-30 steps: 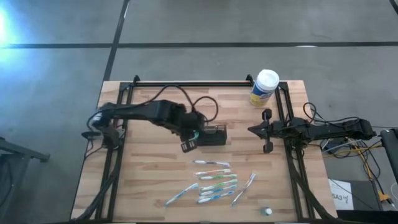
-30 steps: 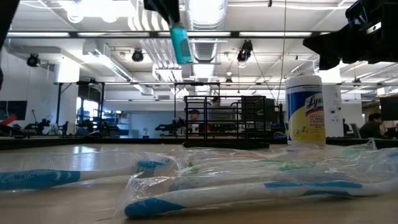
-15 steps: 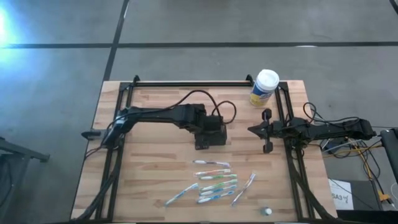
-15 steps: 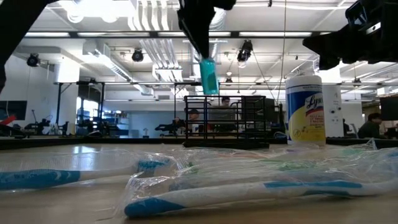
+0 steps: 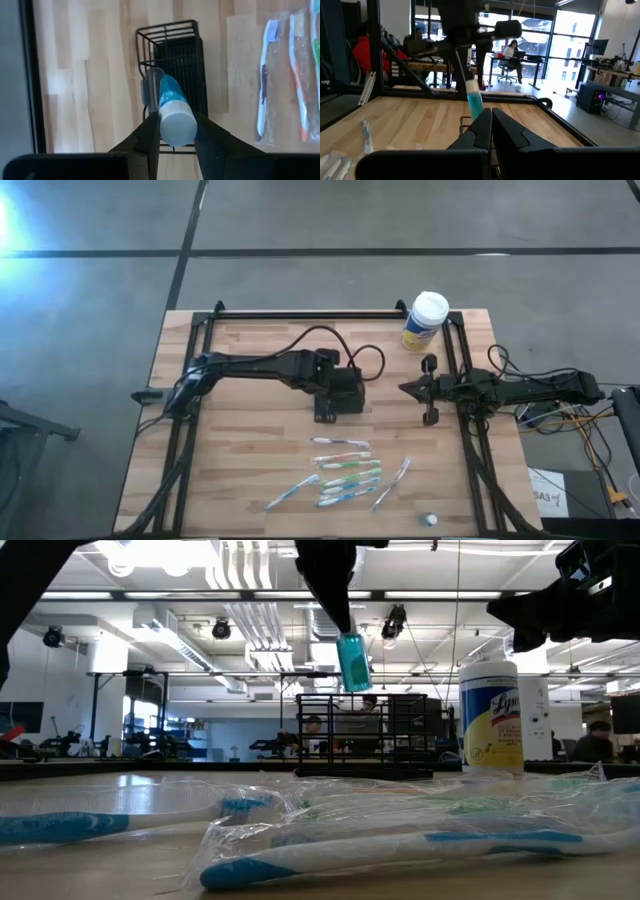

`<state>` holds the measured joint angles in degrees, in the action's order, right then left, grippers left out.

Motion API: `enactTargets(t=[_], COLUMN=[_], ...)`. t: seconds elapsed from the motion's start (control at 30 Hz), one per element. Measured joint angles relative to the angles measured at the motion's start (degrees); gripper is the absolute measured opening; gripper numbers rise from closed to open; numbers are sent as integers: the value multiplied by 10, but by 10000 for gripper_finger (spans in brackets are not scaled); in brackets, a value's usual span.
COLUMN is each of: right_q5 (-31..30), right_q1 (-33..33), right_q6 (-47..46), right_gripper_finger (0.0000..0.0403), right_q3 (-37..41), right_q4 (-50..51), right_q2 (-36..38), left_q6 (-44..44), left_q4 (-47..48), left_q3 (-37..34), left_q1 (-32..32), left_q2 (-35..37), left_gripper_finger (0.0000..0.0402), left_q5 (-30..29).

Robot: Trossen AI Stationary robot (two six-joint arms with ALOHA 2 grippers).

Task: Pick & Place toothbrushing station
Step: Put the top mouthwash bottle into the wire organizer

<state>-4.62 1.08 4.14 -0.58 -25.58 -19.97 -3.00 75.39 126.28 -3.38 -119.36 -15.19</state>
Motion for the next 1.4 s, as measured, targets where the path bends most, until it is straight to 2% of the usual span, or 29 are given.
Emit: enactTargets(t=[0.4,0.53,0.7,1.1,1.23,1.4], right_q5=[0,0,0,0,0,0], right_q1=[0,0,0,0,0,0], right_q6=[4,4,4,6,6,6], right_gripper_finger=[8,8,8,8,8,8], right_q3=[0,0,0,0,0,0], right_q4=[0,0,0,0,0,0], right_q2=[0,0,-1,0,0,0], left_q6=[-11,-14,-24,-42,-53,-57], left_q4=[-8,-11,-14,-21,-29,-44], left_q3=[-1,-1,-1,-11,-31,-50], left_q1=[2,8,15,33,37,38], left_q2=[-45,-56,-67,-74,-71,-69], left_gripper_finger=[97,97,97,97,97,97], left_q5=[13,47,53,88,116,116])
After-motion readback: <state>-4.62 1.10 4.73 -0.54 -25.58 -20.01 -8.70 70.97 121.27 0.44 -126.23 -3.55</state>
